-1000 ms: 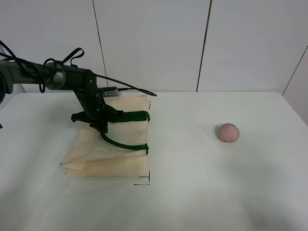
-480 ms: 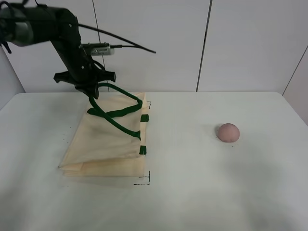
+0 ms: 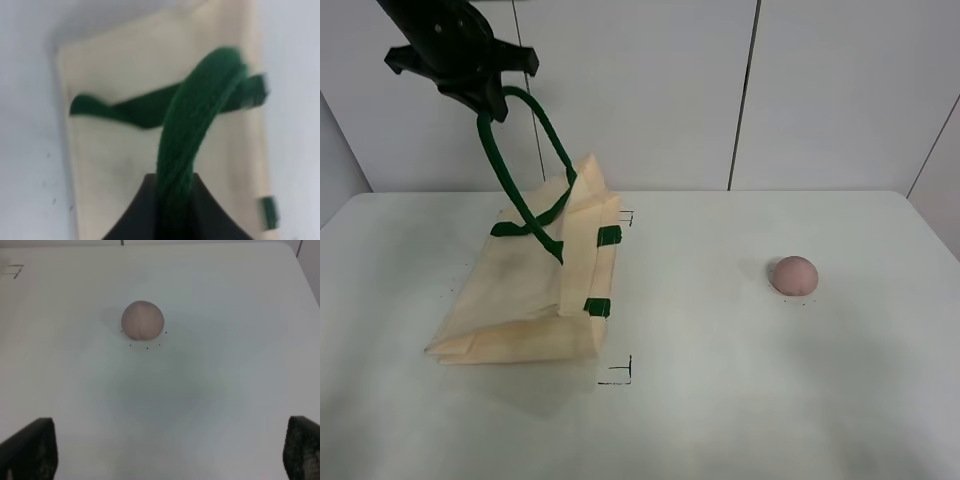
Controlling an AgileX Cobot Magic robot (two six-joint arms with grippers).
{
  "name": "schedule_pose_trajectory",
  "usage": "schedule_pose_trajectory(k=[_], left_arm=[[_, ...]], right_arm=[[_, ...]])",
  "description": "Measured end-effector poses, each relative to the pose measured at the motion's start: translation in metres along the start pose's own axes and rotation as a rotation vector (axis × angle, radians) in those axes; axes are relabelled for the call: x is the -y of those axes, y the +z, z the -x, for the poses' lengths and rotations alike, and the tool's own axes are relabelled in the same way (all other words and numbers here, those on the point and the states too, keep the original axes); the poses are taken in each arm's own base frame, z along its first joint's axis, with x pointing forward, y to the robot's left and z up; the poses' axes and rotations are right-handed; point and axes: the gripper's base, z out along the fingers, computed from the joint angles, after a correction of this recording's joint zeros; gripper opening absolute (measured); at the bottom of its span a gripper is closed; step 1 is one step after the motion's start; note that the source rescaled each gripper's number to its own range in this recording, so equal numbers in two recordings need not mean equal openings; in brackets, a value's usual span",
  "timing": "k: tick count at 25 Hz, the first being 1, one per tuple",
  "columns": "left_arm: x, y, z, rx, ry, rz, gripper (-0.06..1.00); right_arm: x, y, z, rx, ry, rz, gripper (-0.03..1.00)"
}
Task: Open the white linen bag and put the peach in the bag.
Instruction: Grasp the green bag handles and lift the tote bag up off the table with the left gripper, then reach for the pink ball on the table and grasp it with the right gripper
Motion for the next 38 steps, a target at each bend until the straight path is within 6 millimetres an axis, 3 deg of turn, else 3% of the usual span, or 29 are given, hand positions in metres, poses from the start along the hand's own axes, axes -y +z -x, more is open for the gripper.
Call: schedule_pose_trajectory(k=[4,6,12,16,20,27,29,33,38], left_arm=[[0.010,-0.040,0.003,0.104,0.014,-0.048,0.00],[0.014,-0.049,0.002,0.126,0.020,-0.057,0.00],[0.015,-0.051,0.002,0.131,0.021,-0.065,0.00],[0.014,-0.057,0.001,0.142,0.021,-0.067,0.00],[0.014,-0.058,0.001,0.145,0.021,-0.067,0.00],[0.014,-0.058,0.001,0.145,0.022,-0.067,0.00],[0.014,-0.058,0.001,0.145,0.023,-0.067,0.00],[0.014,-0.058,0.001,0.145,0.023,-0.067,0.00],[0.014,-0.058,0.001,0.145,0.023,-0.067,0.00]], right_arm=[[0.000,0.000,0.000,0.000,0.000,0.000,1.00],[0.000,0.000,0.000,0.000,0.000,0.000,1.00],[0.000,0.010,0.008,-0.070,0.002,0.000,1.00],[0.000,0.046,0.045,-0.196,-0.023,0.003,1.00],[0.001,0.109,0.085,-0.370,-0.054,0.008,1.00],[0.003,0.254,0.129,-0.652,-0.060,0.019,1.00],[0.004,0.295,0.133,-0.705,-0.060,0.021,1.00],[-0.008,0.358,0.129,-0.784,-0.091,0.046,1.00],[-0.028,0.407,0.109,-0.817,-0.125,0.078,1.00]])
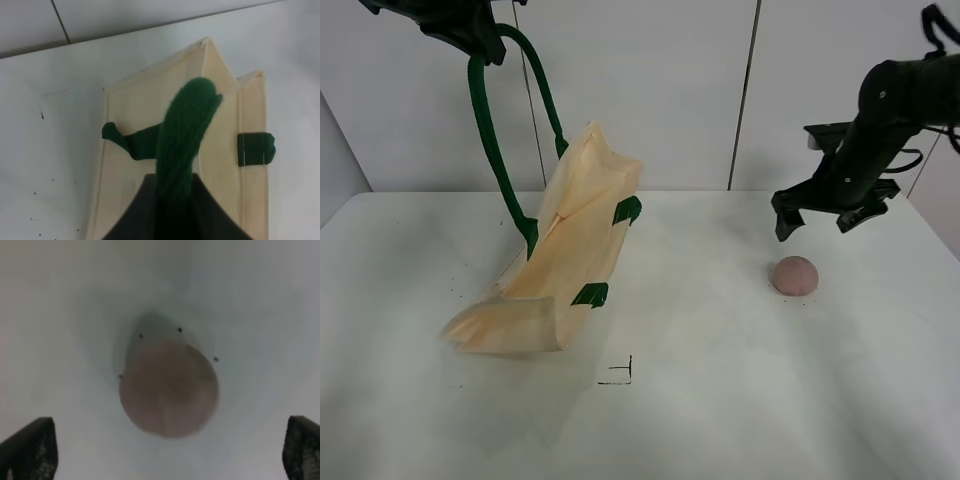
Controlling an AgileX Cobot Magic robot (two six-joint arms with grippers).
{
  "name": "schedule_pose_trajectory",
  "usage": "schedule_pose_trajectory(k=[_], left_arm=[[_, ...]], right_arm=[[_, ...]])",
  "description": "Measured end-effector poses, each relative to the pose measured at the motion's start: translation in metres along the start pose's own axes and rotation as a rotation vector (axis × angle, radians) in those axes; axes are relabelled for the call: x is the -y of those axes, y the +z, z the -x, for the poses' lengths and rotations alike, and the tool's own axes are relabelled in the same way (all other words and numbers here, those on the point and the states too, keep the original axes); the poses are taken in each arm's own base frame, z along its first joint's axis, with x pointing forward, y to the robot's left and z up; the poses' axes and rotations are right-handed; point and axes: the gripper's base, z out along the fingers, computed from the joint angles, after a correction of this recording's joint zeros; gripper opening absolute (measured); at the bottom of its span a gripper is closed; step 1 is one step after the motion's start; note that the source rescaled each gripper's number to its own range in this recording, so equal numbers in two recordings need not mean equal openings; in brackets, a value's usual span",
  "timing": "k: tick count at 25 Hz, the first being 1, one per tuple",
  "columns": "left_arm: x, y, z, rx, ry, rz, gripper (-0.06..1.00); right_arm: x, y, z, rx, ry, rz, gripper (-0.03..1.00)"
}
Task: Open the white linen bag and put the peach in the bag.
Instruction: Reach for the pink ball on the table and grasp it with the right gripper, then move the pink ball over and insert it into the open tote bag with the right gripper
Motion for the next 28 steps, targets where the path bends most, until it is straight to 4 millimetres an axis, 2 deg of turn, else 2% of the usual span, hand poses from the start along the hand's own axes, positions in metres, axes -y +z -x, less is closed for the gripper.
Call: schedule_pose_trajectory(k=[5,9,14,18,19,21,23,24,25,28], left_arm=[[0.000,0.000,0.000,0.000,0.001,0.000,0.00],[0.000,0.000,0.000,0.000,0.001,0.000,0.00],[0.000,0.000,0.000,0.000,0.001,0.000,0.00],[0.000,0.000,0.000,0.000,0.001,0.000,0.00],[0.000,0.000,0.000,0.000,0.001,0.000,0.00],[0.000,0.000,0.000,0.000,0.001,0.000,0.00],[0.000,0.000,0.000,0.000,0.001,0.000,0.00],[0.000,0.000,0.000,0.000,0.001,0.000,0.00],[0.000,0.000,0.000,0.000,0.001,0.000,0.00],[0.000,0.000,0.000,0.000,0.001,0.000,0.00]], right_arm=[[0.000,0.044,-0.004,-0.083,-0.006,0.001,1.00],[0.001,0.067,-0.006,-0.093,-0.006,0.000,1.00],[0.001,0.086,-0.009,-0.110,-0.005,0.001,0.99],[0.001,0.090,-0.012,-0.135,-0.004,0.003,0.88],[0.001,0.090,-0.012,-0.136,-0.004,0.003,0.84],[0.001,0.090,-0.012,-0.137,-0.004,0.003,0.64],[0.001,0.089,-0.011,-0.136,-0.004,0.003,0.26],[0.001,0.088,-0.010,-0.131,-0.004,0.004,0.12],[0.000,0.086,-0.009,-0.126,-0.001,0.005,0.05],[0.000,0.081,-0.008,-0.113,-0.007,0.007,0.00]])
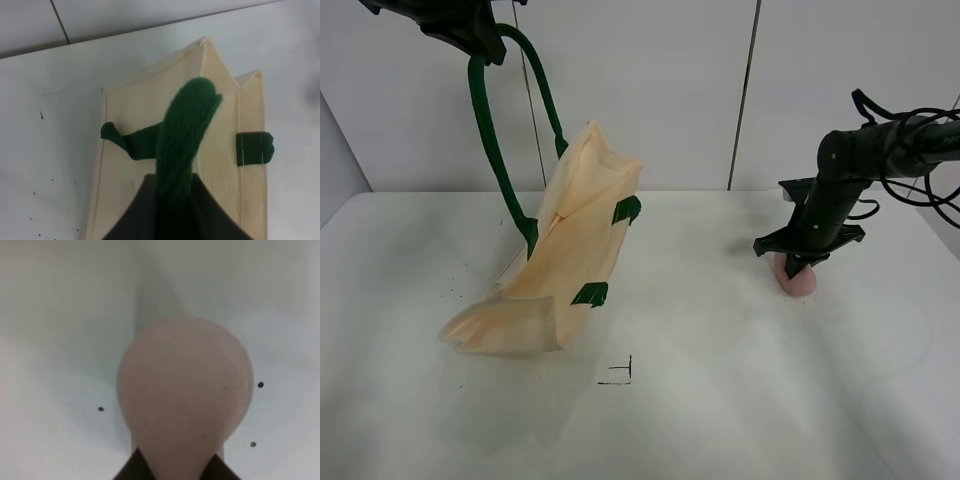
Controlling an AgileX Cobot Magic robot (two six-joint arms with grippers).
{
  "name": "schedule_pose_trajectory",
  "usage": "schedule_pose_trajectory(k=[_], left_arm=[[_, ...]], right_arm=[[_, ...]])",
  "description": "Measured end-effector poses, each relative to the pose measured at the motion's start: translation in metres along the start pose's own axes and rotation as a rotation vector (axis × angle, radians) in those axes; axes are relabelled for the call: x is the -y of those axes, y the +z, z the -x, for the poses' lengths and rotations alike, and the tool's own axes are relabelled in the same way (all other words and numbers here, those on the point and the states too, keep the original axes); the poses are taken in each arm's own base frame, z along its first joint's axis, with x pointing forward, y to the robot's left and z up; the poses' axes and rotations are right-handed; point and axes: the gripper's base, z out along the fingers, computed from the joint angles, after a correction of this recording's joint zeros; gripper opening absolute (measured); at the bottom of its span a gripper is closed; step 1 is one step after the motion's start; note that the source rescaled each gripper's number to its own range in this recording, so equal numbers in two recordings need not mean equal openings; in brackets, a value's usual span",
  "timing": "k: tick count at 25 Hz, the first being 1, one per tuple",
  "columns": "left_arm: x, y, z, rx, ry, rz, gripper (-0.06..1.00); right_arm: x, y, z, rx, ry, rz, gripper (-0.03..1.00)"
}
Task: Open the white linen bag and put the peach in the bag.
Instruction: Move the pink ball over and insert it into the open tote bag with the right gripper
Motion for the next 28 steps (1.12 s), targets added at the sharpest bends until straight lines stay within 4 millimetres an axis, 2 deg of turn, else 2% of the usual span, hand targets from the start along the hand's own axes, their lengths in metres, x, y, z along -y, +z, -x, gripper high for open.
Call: schedule_pose_trajectory(k=[3,4,7,10,13,18,22,25,28], left_arm=[[0.000,0.000,0.000,0.000,0.004,0.000,0.00],[0.000,0.000,0.000,0.000,0.005,0.000,0.00],[0.000,0.000,0.000,0.000,0.006,0.000,0.00],[0.000,0.000,0.000,0.000,0.006,0.000,0.00],[0.000,0.000,0.000,0.000,0.006,0.000,0.00],[0.000,0.000,0.000,0.000,0.006,0.000,0.00],[0.000,0.000,0.000,0.000,0.008,0.000,0.00],[0.000,0.000,0.000,0.000,0.008,0.000,0.00],[0.000,0.000,0.000,0.000,0.008,0.000,0.00]], right_arm=[[-0.003,-0.018,0.005,0.028,-0.022,0.015,0.00],[-0.010,-0.040,0.014,0.075,-0.041,0.045,0.00],[-0.030,-0.087,0.029,0.183,-0.074,0.123,0.00],[-0.067,-0.131,0.043,0.306,-0.137,0.227,0.00],[-0.110,-0.155,0.048,0.383,-0.210,0.335,0.00],[-0.179,-0.160,0.039,0.421,-0.308,0.458,0.00],[-0.226,-0.147,0.030,0.434,-0.374,0.501,0.00],[-0.248,-0.126,0.027,0.428,-0.398,0.505,0.00],[-0.257,-0.101,0.027,0.400,-0.396,0.499,0.00]])
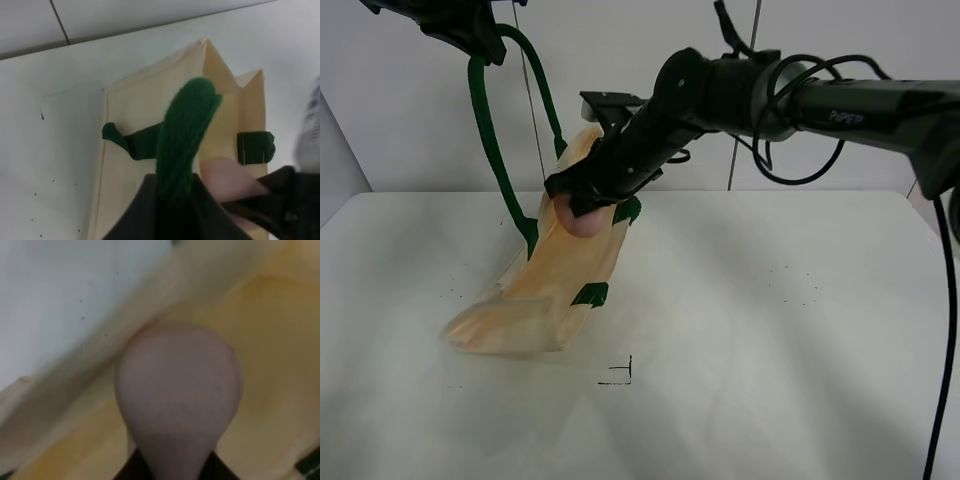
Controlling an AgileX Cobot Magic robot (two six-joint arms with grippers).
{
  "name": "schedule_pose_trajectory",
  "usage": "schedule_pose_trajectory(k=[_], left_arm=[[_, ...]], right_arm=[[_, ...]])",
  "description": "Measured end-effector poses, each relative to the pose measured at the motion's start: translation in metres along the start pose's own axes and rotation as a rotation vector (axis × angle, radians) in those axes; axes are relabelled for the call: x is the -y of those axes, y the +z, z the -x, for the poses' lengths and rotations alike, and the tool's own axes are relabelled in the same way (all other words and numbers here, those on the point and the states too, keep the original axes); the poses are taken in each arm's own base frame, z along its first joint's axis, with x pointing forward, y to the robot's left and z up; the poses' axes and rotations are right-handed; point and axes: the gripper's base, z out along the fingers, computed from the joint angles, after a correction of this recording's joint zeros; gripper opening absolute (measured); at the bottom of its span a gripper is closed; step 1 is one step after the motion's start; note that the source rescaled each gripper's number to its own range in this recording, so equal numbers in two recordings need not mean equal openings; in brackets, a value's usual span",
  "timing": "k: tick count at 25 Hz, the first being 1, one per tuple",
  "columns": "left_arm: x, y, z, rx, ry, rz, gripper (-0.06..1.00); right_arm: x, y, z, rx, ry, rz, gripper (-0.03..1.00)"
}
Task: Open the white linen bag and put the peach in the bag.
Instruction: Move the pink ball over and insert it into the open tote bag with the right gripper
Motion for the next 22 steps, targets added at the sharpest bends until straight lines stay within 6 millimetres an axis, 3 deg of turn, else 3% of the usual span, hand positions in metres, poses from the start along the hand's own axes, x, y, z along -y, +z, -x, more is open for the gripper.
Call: schedule_pose_trajectory(k=[5,8,10,13,14,17,22], left_arm=[[0.000,0.000,0.000,0.000,0.000,0.000,0.00],[0.000,0.000,0.000,0.000,0.000,0.000,0.00],[0.000,0.000,0.000,0.000,0.000,0.000,0.00],[0.000,0.000,0.000,0.000,0.000,0.000,0.00],[0.000,0.000,0.000,0.000,0.000,0.000,0.00],[0.000,0.000,0.000,0.000,0.000,0.000,0.00],[0.000,0.000,0.000,0.000,0.000,0.000,0.00]], right_arm=[[0.010,0.025,-0.010,-0.013,0.023,-0.017,0.00],[0.012,0.028,-0.008,0.016,0.035,-0.021,0.03],[0.011,0.027,-0.007,0.031,0.045,-0.019,0.22],[0.011,0.027,-0.005,0.045,0.056,-0.016,0.73],[0.011,0.027,-0.005,0.045,0.056,-0.016,0.84],[0.011,0.027,-0.006,0.030,0.052,-0.013,0.96],[0.018,0.013,-0.004,-0.092,0.051,-0.030,1.00]])
